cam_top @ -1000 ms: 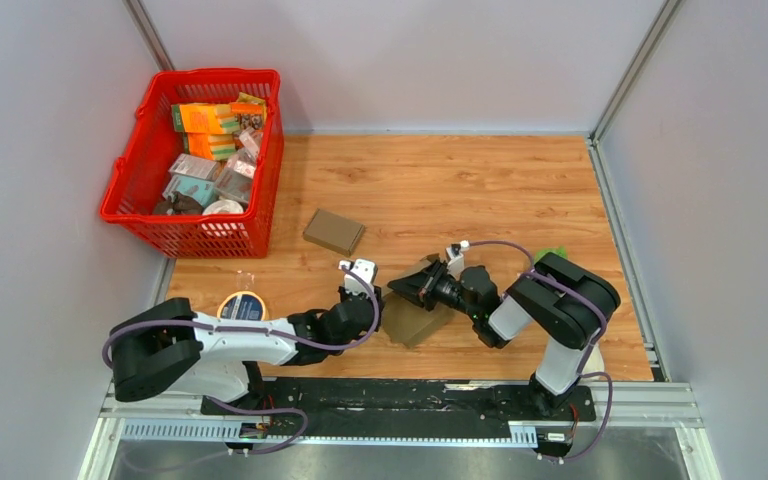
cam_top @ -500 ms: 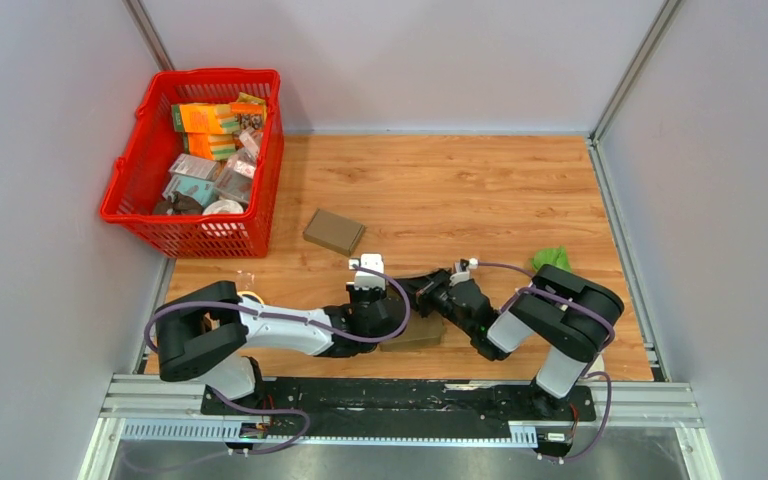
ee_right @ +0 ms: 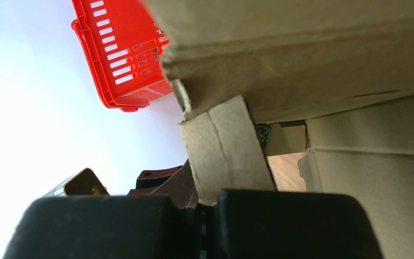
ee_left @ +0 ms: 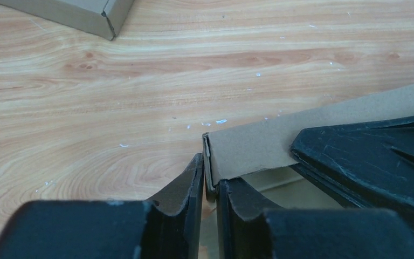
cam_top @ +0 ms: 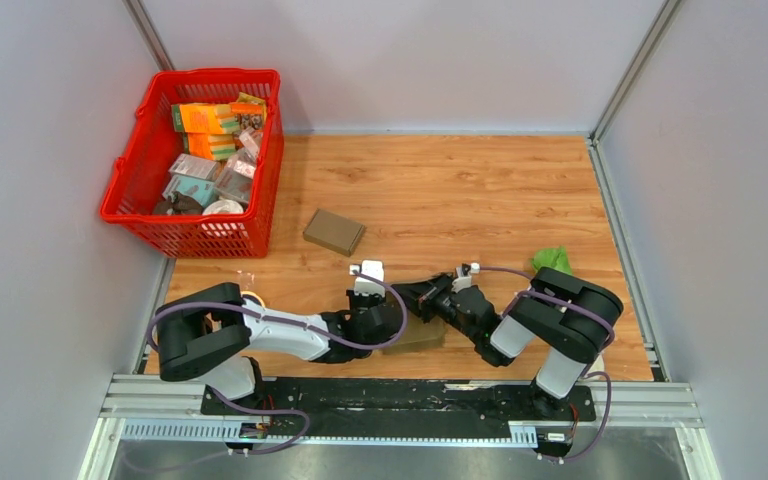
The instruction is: Fold the paper box
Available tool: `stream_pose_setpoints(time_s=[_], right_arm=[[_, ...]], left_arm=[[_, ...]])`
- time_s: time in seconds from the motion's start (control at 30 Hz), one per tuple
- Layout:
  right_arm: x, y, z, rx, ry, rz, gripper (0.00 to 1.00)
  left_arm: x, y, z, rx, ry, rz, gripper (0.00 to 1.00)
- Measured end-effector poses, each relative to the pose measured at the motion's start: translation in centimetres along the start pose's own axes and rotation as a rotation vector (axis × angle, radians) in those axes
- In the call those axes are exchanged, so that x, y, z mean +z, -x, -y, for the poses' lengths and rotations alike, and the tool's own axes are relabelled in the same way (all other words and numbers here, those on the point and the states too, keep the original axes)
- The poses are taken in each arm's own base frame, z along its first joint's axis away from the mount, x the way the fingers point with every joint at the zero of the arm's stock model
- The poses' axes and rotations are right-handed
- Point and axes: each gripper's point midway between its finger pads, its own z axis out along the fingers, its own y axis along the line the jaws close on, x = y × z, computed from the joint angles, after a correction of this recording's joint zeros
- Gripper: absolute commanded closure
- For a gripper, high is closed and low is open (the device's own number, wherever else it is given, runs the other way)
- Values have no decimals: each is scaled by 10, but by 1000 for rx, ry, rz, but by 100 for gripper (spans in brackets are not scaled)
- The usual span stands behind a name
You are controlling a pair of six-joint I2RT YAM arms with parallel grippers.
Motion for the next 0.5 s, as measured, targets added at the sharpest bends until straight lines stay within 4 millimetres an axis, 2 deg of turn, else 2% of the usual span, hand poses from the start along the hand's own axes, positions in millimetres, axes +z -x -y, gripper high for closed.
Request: stream_pose_setpoints(time_s=[0.03, 0.07, 0.1, 0.23, 0.43, 0.47, 0.5], right_arm=[[0, 0, 0, 1, 1, -2, 100], [0, -1, 0, 3, 3, -4, 100], [0, -1, 0, 4, 4, -4, 100], [0, 3, 0, 15, 5, 17, 100], [0, 9, -2, 35, 21, 63, 100], [-1, 8, -2, 34, 20, 59, 99], [-1, 5, -1, 31, 18, 50, 89]], left_arm=[[0, -1, 0, 1, -5, -3, 86], [0, -2, 1, 4, -6, -5, 96], [1, -1, 1, 4, -4, -3, 100], [6, 0, 1, 8, 78, -14, 100], [13, 3, 1, -3, 337, -18, 100], [12, 2, 0, -2, 340, -5, 100], [10, 2, -1, 5, 330, 10, 100]])
